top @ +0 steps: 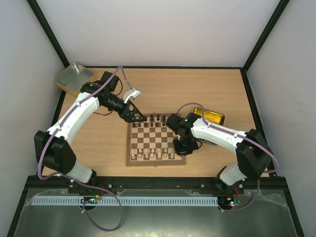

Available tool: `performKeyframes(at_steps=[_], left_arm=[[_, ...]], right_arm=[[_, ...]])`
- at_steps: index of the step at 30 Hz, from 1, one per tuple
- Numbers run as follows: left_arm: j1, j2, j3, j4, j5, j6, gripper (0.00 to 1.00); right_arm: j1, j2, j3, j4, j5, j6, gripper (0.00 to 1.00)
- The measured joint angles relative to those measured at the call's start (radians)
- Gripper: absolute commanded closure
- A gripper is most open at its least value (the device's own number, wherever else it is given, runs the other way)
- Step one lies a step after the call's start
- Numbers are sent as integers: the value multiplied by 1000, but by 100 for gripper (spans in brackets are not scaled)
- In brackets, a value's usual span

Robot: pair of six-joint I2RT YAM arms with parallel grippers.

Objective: Set up the chess pieces on the board
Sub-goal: Place the chess piece on the chessboard.

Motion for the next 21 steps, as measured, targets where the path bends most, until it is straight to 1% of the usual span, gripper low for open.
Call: performKeyframes(at_steps=[15, 18, 21], left_arm=[[0, -16, -11, 3, -1, -1, 1], [0, -16, -14, 3, 0, -1, 1], [0, -16, -14, 3, 0, -1, 1]], right_arm=[[14, 27, -19, 38, -18, 0, 96], [15, 29, -23, 42, -21, 0, 87], [18, 29, -24, 47, -24, 0, 83]])
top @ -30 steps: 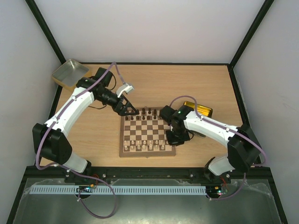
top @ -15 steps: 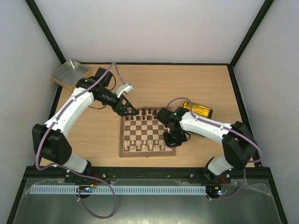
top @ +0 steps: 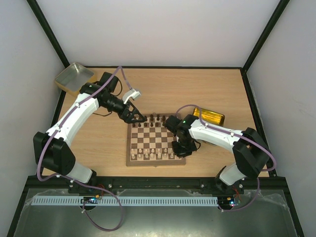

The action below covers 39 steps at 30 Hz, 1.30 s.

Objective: Set up the chess pieces on the board
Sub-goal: Place the chess piece on the chessboard.

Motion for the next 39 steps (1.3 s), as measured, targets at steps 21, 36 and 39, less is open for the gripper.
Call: performKeyframes(at_steps=[21, 36, 39], left_arm=[[0, 0, -6, 0, 2, 0, 1], [0, -22, -8, 0, -2, -4, 1], [0, -22, -8, 1, -4, -6, 1]], right_arm=[[1, 0, -3, 32, -21, 3, 85], [1, 5, -10, 52, -17, 3, 72], [1, 5, -9, 51, -9, 4, 67]])
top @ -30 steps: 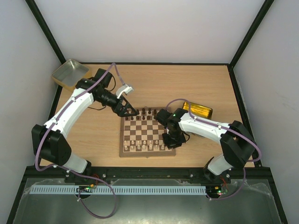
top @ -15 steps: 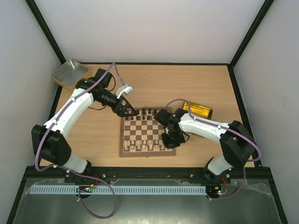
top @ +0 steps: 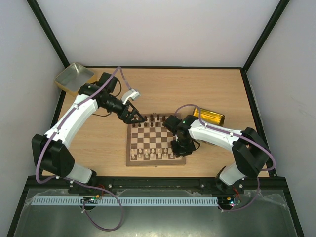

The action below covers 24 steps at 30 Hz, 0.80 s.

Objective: Set up the chess pieces on the board
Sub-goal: Place the chess piece on the chessboard.

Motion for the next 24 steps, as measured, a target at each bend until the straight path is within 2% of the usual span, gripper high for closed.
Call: performKeyframes(at_steps=[5, 17, 20, 24], left_arm=[[0, 0, -5, 3, -11, -6, 1], [0, -6, -14, 5, -46, -14, 1], [0, -6, -14, 5, -71, -16, 1], [0, -12, -14, 8, -140, -20, 1]], right_arm=[[0, -12, 9, -2, 13, 4, 63], [0, -77, 66, -45, 50, 6, 64], [0, -103, 95, -70, 90, 7, 64], [0, -183, 136, -74, 220, 39, 62]])
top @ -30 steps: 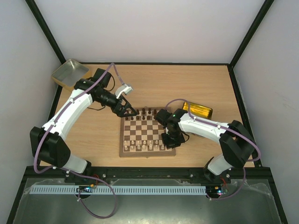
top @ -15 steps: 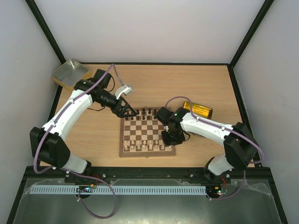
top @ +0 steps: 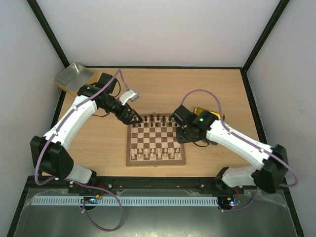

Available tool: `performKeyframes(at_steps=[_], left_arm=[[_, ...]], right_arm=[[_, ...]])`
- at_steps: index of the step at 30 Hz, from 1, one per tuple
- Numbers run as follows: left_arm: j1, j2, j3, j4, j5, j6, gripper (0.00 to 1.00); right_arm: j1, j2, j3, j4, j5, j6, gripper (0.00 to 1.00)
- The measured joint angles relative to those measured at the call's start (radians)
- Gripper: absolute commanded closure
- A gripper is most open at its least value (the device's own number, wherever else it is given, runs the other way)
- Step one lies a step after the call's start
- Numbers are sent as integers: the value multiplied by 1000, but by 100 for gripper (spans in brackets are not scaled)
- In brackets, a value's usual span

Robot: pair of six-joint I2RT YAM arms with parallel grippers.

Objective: Set up the chess pieces on the board
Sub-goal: Place the chess piece on the chessboard, then reset both arms

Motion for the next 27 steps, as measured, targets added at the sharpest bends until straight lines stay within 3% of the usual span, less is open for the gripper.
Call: performKeyframes(at_steps=[6, 10, 18, 27], left_arm=[[-1, -52, -40, 18, -151, -1, 1], [-9, -102, -127, 47, -267, -13, 1], [-47, -219, -264, 84, -389, -39, 1], [-53, -267, -296, 146, -409, -93, 1]], right_arm=[[0, -177, -9, 66, 154, 35, 61], [0, -221, -102, 167, 189, 31, 60], [1, -299, -244, 350, 200, -10, 26], [2, -346, -245, 453, 199, -52, 25]])
